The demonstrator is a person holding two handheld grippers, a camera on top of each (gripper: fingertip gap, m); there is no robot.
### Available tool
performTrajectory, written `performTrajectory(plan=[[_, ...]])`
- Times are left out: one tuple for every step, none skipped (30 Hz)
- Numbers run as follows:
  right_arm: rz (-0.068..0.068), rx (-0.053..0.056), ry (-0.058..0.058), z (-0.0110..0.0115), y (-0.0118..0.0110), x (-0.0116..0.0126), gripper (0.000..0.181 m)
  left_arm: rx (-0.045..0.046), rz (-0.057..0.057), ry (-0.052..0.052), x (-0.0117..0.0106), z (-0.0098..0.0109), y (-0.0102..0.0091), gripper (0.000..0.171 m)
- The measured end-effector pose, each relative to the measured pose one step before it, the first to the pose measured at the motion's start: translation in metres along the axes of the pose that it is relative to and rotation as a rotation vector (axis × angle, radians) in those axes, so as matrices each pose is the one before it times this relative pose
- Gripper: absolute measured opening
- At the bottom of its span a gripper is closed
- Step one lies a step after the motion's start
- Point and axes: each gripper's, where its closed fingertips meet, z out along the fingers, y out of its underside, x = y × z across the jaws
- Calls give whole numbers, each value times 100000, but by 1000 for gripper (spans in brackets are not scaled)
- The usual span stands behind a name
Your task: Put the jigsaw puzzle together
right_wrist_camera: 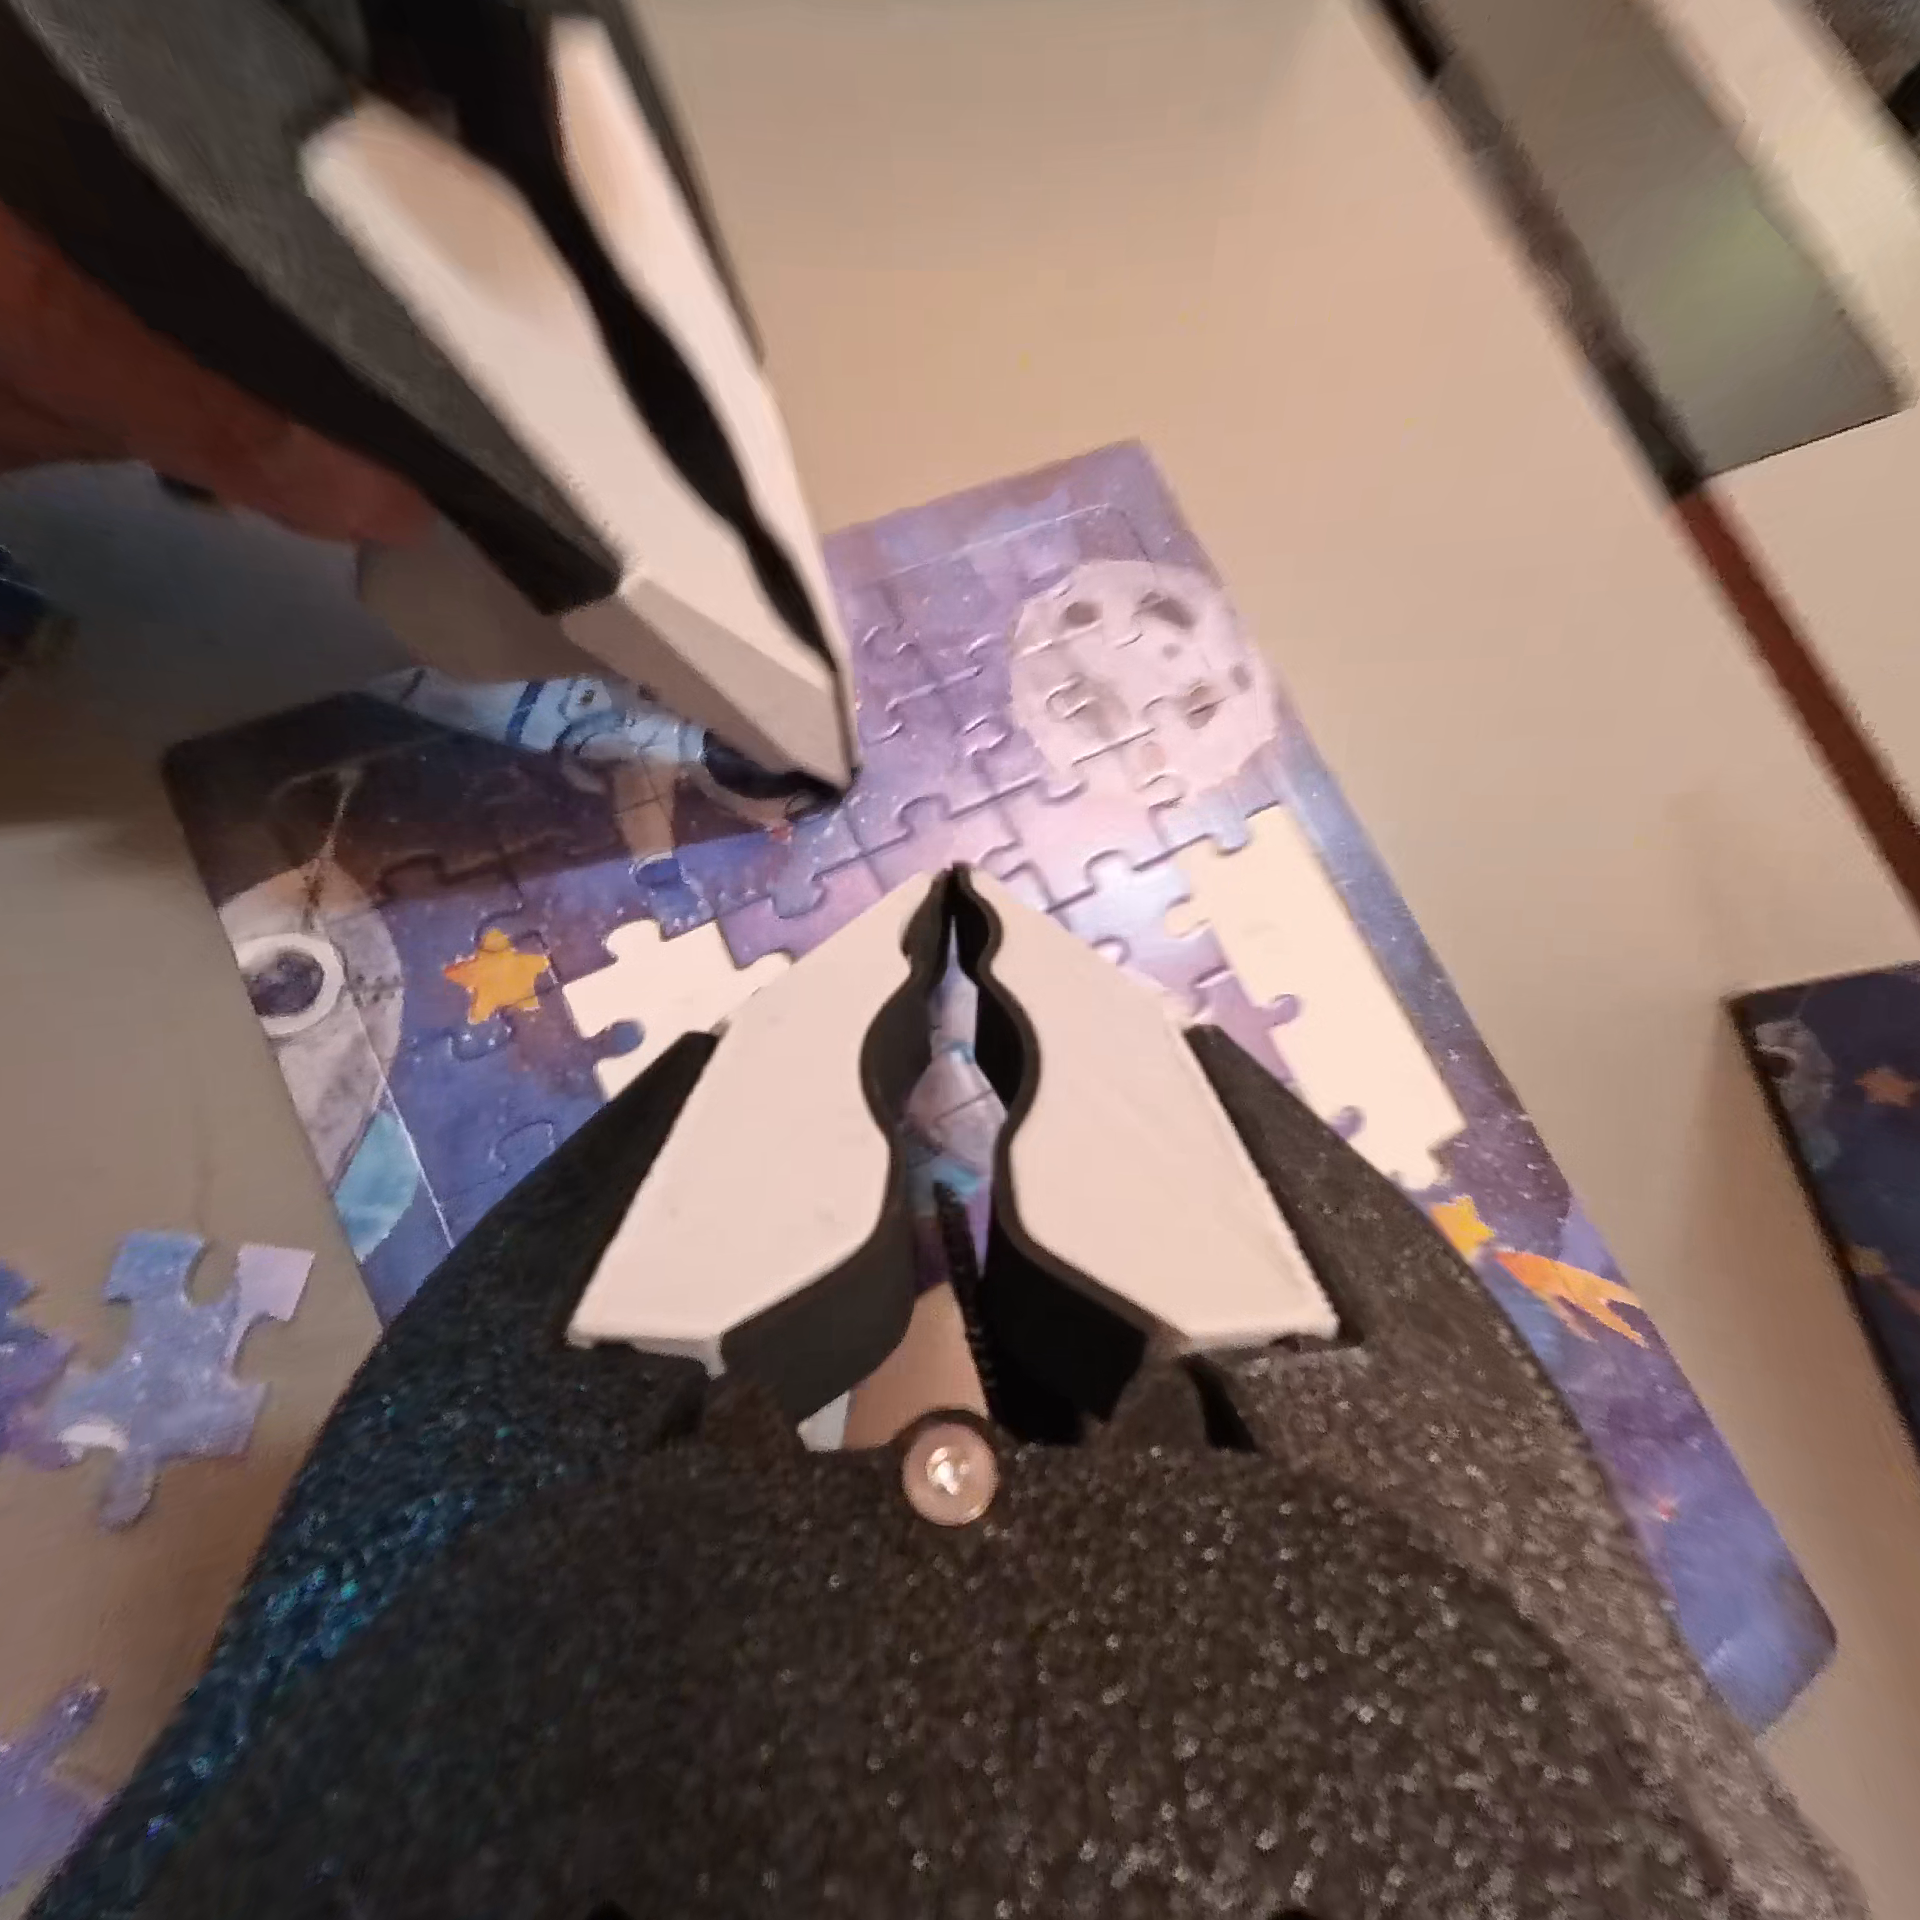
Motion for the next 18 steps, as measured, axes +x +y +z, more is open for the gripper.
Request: performTrajectory(plan=[[4177,5150,1774,-973,-905,1031,0,28,-56,-32,-7,-4,0,0],[4073,4184,1589,-1091,-807,1284,0,-68,220,-134,6,-5,0,0],[2928,3427,1186,-1032,-558,1254,0,-67,511,-251,-11,5,-1,0],[3698,1690,1790,-827,-76,1305,0,-76,633,-429,6,2,-20,0],[4862,1087,121,-577,244,950,0,-128,869,-429,23,-9,-19,0],[5661,1173,-2460,-395,425,402,0,515,618,392,132,-81,-198,0],[5160,1114,-2555,-362,490,169,0,3983,-1615,1868,346,-276,-836,0],[3356,845,-582,-425,442,212,0,7644,-3017,4407,777,-571,-1446,0],[1688,645,136,-474,329,142,0,7365,-1830,6557,1277,-572,-1396,0],[666,389,333,-447,231,91,0,3122,761,4100,1050,-176,-648,0],[71,495,1154,-452,88,180,0,-2637,3037,-1562,165,335,383,0],[-297,1250,1784,-474,-151,276,0,-5970,4328,-4958,-412,680,1064,0],[-225,1418,1117,-435,-303,191,0,-6387,3532,-3543,-223,879,1213,0],[153,1059,120,-379,-365,44,0,-6179,1950,-1412,91,930,1149,0],[256,955,-366,-323,-375,-67,0,-4807,1774,-1488,73,770,890,1],[-124,1263,-13,-290,-371,-73,0,1988,832,-2221,-108,40,-285,0],[-486,1172,257,-213,-287,-64,0,-1174,-830,-566,-36,-1,5,0],[-556,544,-21,-106,-146,-95,0,-404,-1181,-336,-3,9,-27,0]])
